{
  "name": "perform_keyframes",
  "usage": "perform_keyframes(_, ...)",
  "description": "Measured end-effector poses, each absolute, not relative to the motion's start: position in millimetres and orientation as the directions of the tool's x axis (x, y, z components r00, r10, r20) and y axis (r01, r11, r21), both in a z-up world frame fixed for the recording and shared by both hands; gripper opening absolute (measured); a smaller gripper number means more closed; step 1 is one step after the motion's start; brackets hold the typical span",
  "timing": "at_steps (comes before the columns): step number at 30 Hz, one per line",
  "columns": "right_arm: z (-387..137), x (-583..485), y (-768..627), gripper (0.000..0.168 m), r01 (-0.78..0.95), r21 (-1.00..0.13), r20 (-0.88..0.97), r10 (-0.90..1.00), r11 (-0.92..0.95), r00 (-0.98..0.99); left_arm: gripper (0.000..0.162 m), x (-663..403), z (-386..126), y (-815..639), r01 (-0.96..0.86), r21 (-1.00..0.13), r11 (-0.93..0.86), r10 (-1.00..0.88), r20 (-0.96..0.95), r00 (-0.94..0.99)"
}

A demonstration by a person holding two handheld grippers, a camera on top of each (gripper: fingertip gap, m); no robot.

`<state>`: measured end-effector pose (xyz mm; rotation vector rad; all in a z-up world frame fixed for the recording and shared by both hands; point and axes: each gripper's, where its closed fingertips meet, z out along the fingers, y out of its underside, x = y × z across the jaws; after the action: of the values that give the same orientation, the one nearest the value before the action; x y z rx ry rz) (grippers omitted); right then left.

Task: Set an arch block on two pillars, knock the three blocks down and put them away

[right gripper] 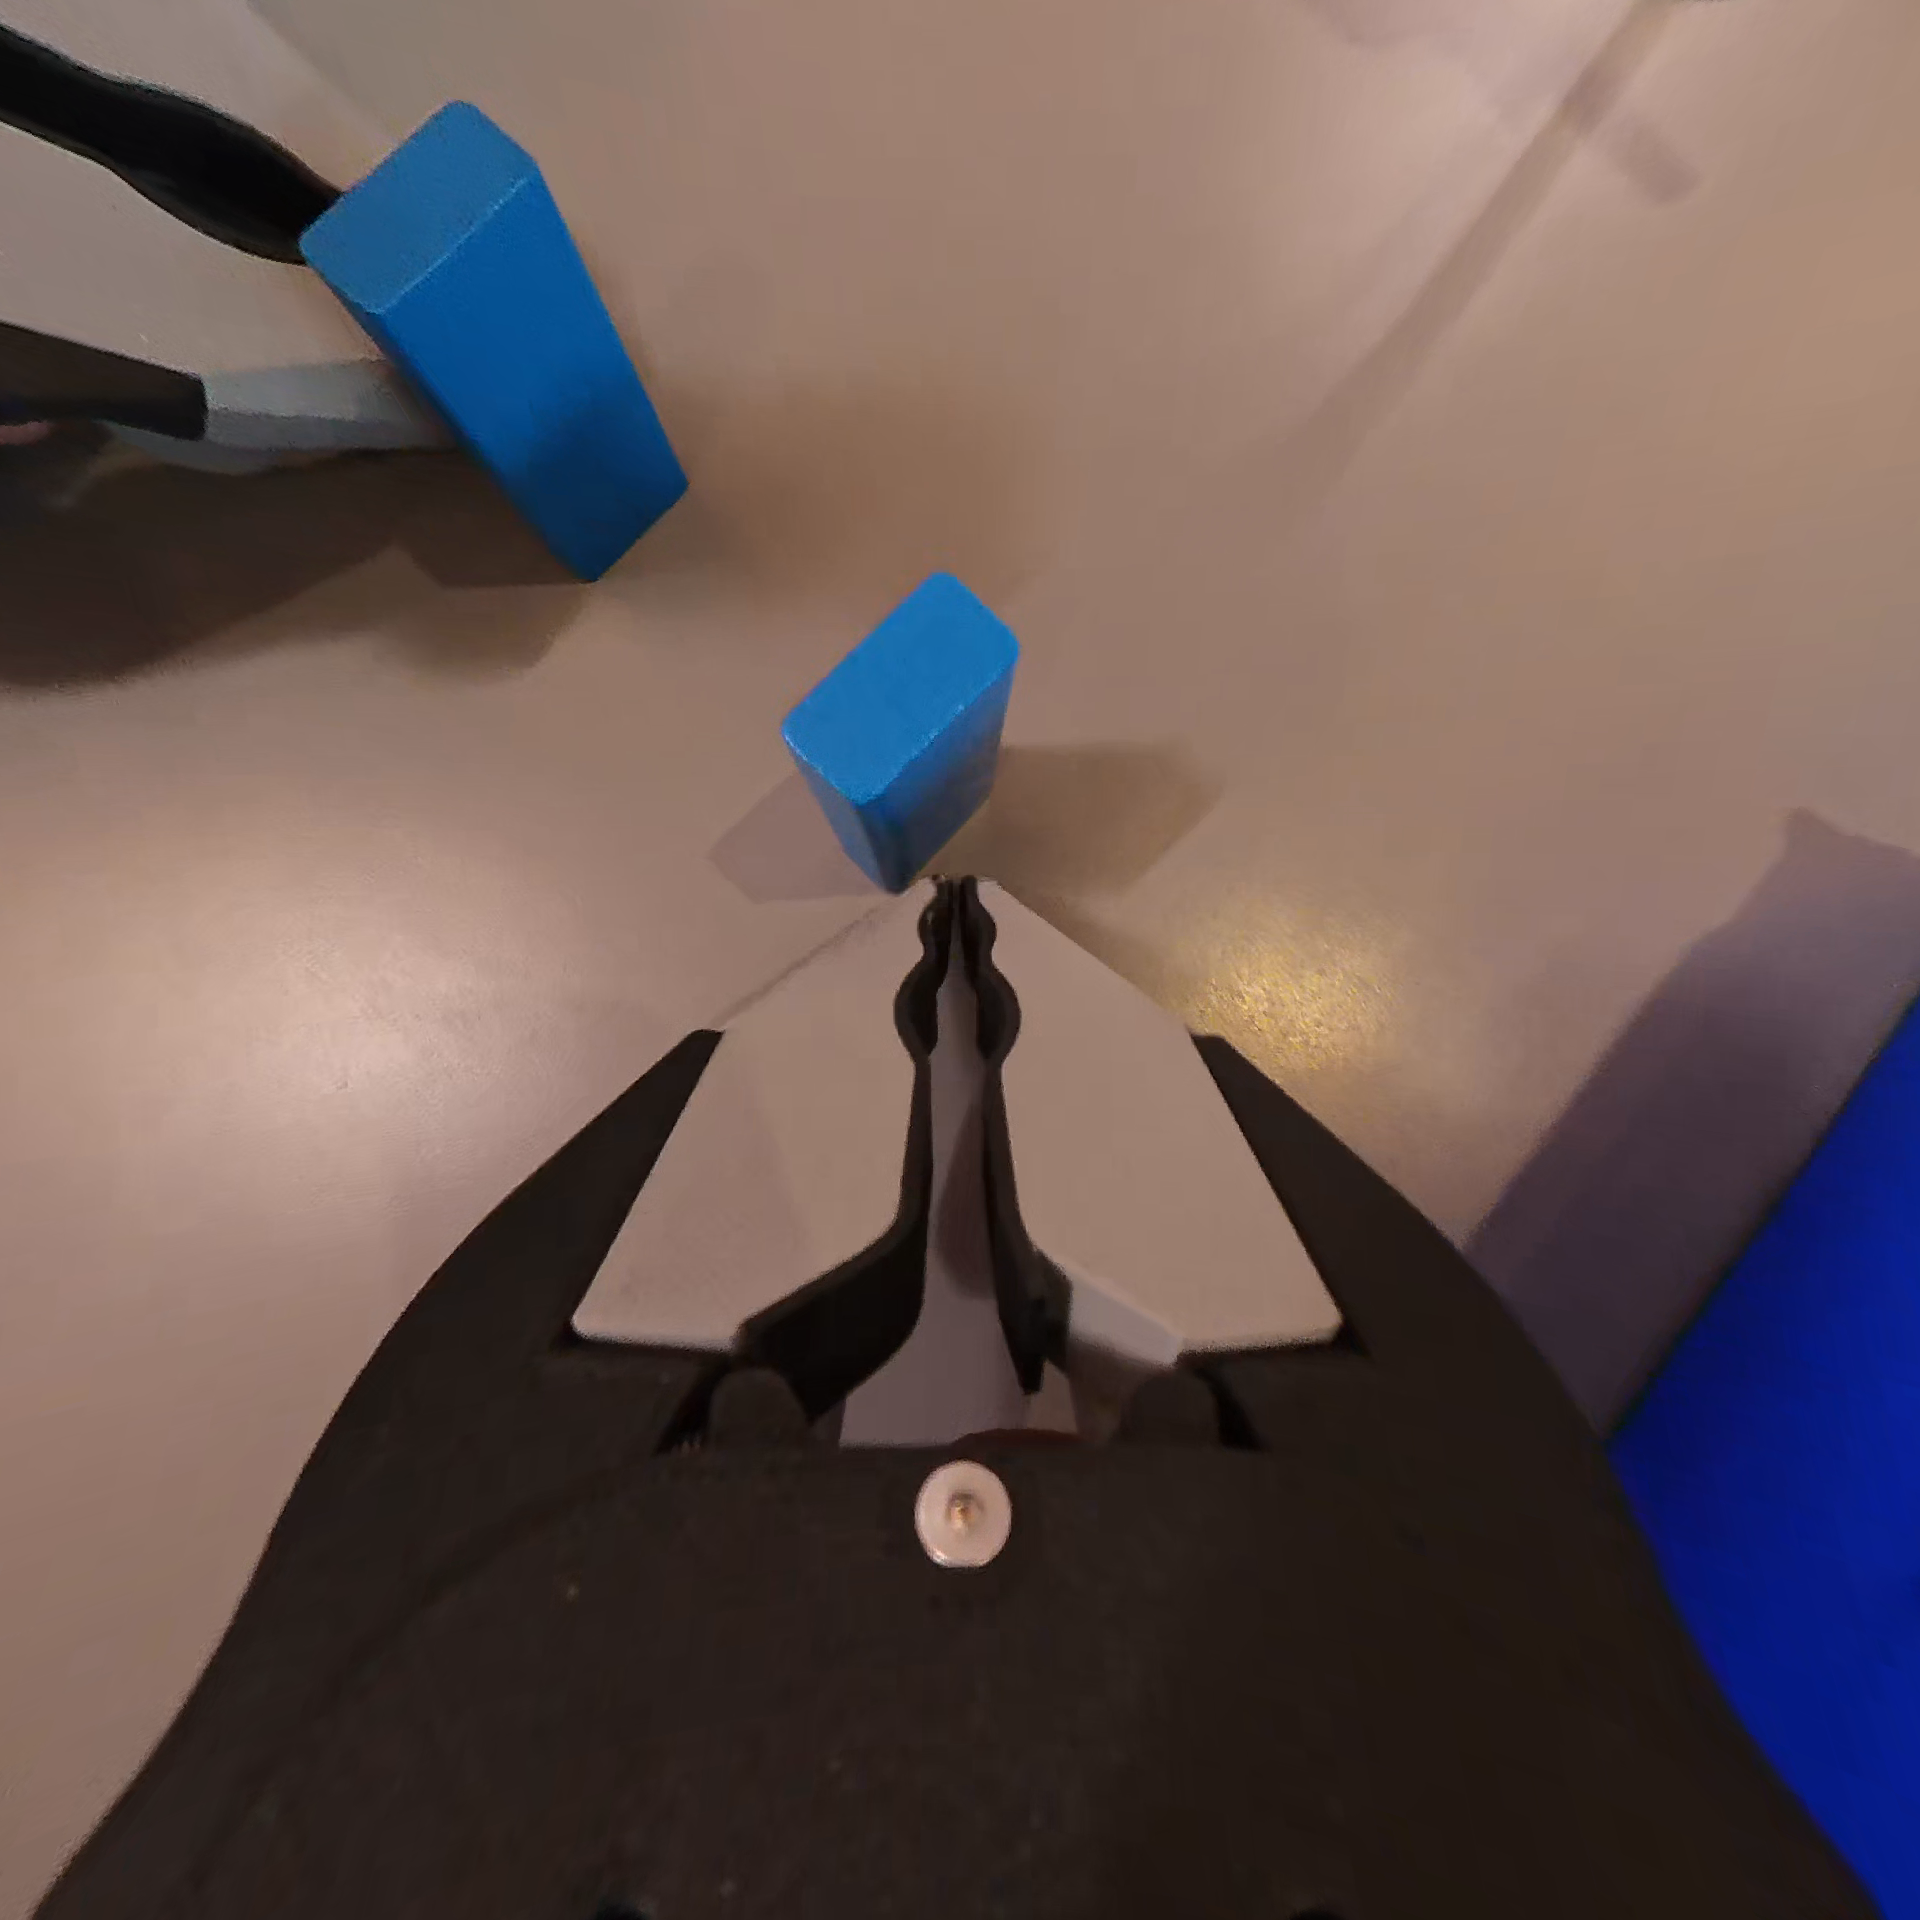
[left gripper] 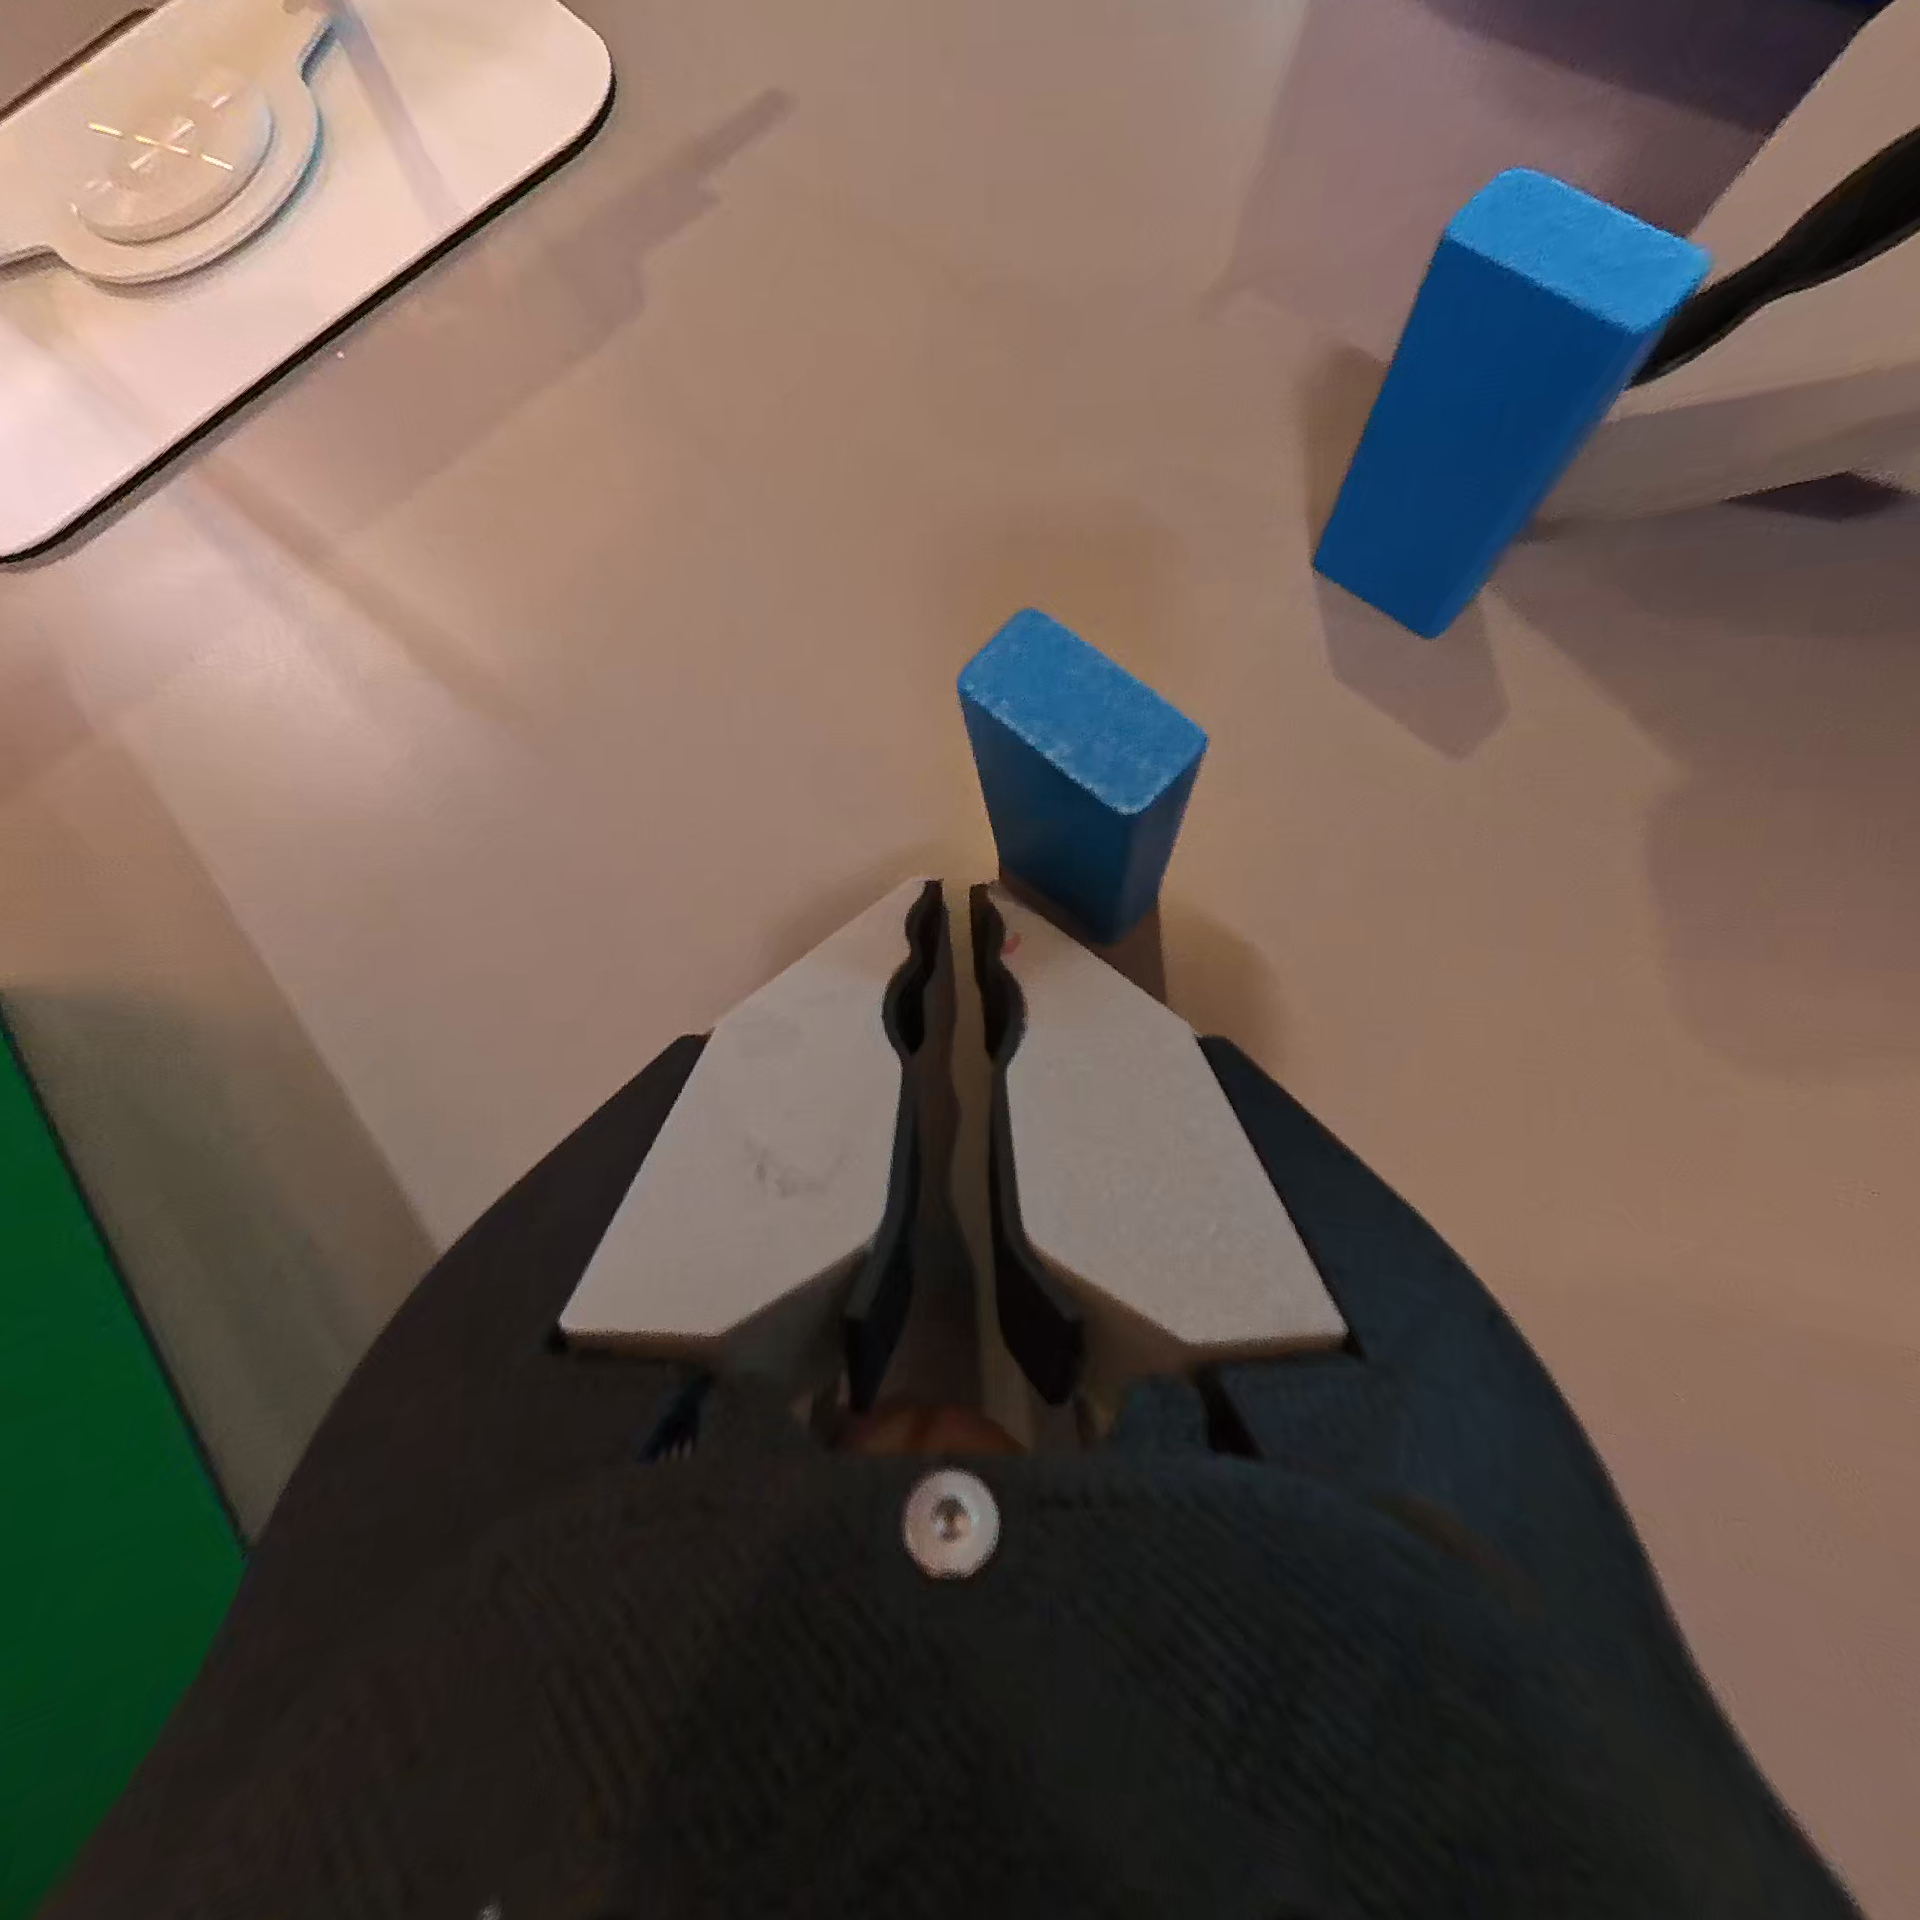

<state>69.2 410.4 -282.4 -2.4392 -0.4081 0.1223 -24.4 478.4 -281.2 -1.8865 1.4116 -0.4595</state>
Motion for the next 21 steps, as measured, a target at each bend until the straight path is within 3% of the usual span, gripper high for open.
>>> perform_keyframes(21,-283,65,424,0.0,0.226,-0.671,-0.003,0.307,-0.706,0.952,0.0,-20,-282,473,-0.681,-0.726,-0.098,-0.943,-0.151,0.297)
